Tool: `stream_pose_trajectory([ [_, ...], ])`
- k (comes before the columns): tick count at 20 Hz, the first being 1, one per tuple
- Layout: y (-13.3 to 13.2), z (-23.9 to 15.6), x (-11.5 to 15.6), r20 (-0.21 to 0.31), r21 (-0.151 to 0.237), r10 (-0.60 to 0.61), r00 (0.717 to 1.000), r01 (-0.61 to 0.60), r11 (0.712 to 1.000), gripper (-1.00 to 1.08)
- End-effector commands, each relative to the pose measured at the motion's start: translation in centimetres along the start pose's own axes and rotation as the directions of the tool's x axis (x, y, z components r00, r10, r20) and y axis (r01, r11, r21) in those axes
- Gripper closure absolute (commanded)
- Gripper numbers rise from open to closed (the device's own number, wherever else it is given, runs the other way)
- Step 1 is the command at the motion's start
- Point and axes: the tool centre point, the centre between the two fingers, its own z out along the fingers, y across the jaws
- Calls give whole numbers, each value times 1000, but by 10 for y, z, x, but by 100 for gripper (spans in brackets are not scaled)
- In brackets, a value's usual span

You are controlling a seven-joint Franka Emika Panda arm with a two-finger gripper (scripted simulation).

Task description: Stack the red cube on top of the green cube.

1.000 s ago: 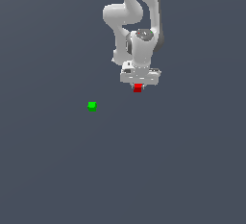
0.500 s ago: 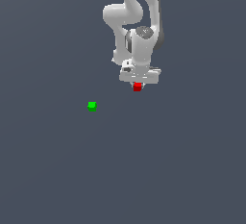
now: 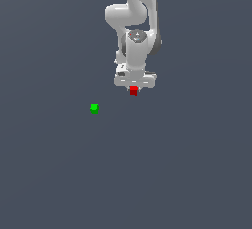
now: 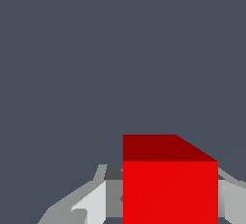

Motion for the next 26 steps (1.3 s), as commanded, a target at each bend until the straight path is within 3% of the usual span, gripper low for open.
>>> stream_pose_trajectory([
  [1, 17, 3, 7, -1, 0, 0, 1000, 0, 1000, 108],
  [16, 151, 30, 63, -1, -1, 0, 1000, 0, 1000, 108],
  [26, 205, 41, 89, 0, 1, 0, 1000, 0, 1000, 108],
])
